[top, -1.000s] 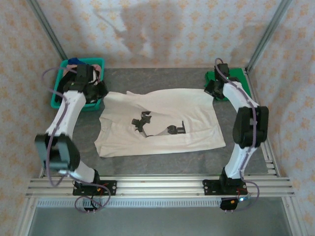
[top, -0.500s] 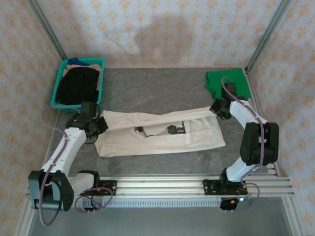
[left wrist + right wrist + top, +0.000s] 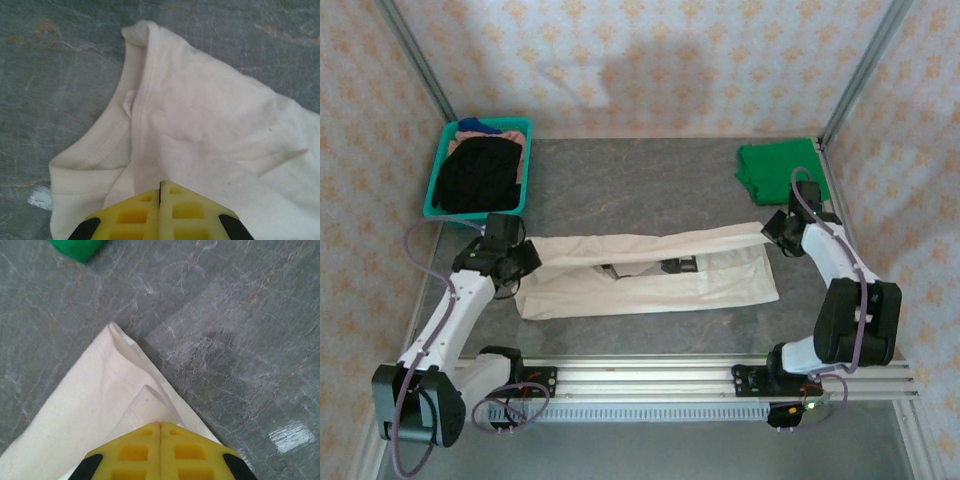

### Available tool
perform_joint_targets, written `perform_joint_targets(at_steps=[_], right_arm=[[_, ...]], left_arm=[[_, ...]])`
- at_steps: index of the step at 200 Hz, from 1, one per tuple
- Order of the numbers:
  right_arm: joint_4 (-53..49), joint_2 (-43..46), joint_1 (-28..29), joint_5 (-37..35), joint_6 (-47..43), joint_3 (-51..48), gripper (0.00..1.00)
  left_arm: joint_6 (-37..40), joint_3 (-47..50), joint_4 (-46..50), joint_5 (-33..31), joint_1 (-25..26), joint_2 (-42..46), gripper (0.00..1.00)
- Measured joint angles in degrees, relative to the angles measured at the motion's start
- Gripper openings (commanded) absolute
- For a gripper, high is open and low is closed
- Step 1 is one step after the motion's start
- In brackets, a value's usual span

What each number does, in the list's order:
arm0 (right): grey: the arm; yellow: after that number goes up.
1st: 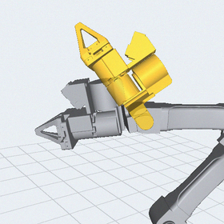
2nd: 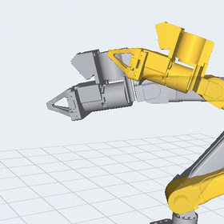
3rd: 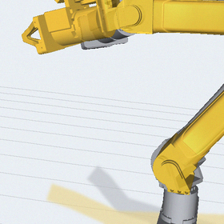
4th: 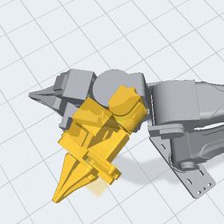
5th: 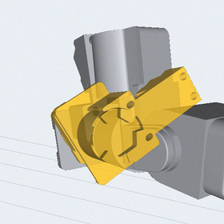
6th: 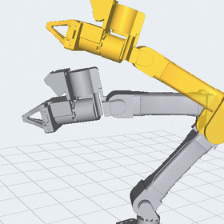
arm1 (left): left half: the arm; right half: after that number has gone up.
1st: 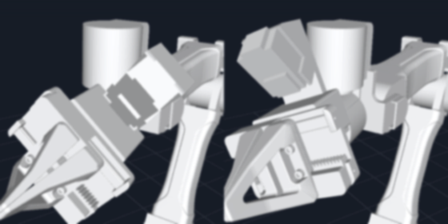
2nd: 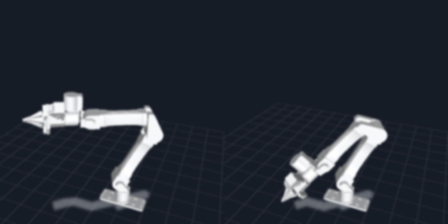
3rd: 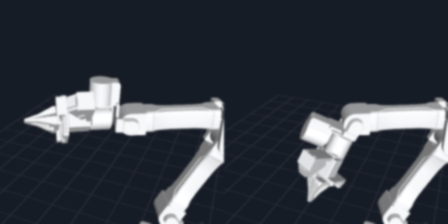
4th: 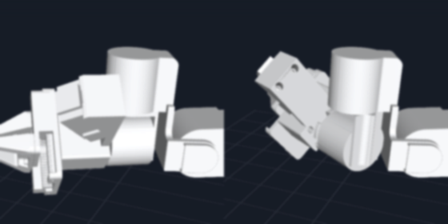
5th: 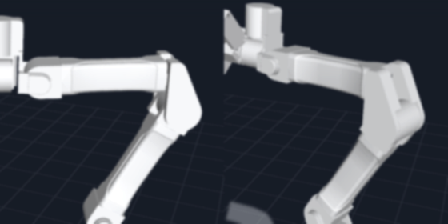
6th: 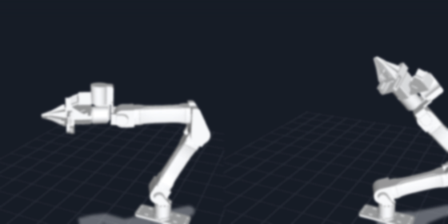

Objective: Fold and stack the t-shirts

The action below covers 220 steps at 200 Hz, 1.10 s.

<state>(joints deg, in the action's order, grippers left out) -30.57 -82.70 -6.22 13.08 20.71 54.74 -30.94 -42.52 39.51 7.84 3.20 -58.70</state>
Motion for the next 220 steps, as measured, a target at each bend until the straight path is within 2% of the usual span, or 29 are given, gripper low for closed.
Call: perform_joint_targets(at_steps=[14, 40, 73, 120, 151, 175, 197, 220], right_arm=[[-0.04, -1.90, 0.00, 0.61, 0.02, 0.00, 0.00], [-0.92, -3.82, 0.00, 0.92, 0.22, 1.88, 0.00], [-1.18, -8.68, 0.00, 1.53, 0.26, 13.75, 0.00], [0.50, -11.78, 0.00, 1.77, 1.16, 14.43, 0.00], [-1.07, -19.52, 0.00, 1.70, 1.99, 22.69, 0.00], [-2.23, -21.70, 0.00, -0.04, 1.95, 30.14, 0.00], [-2.40, -20.46, 0.00, -0.74, 1.73, 31.82, 0.00], [-2.16, -18.38, 0.00, -0.55, 1.62, 29.44, 0.00]], left_arm=[[-0.81, 2.03, 0.02, -0.46, 1.77, 0.72, 0.00], [-1.27, 2.29, -0.33, -2.12, 2.08, -0.59, 0.00], [0.11, -10.51, -0.24, -3.41, 2.08, -9.92, 0.00], [1.97, -13.97, -2.19, -5.22, 2.01, -12.66, 0.00], [4.09, -29.66, -1.62, -5.73, 1.68, -25.00, 0.00], [5.42, -40.33, -1.88, -6.34, 1.11, -31.23, 0.00], [5.97, -41.11, -2.27, -6.67, 0.87, -30.91, 0.00], [5.99, -38.99, -2.67, -6.71, 0.87, -29.38, 0.00]])
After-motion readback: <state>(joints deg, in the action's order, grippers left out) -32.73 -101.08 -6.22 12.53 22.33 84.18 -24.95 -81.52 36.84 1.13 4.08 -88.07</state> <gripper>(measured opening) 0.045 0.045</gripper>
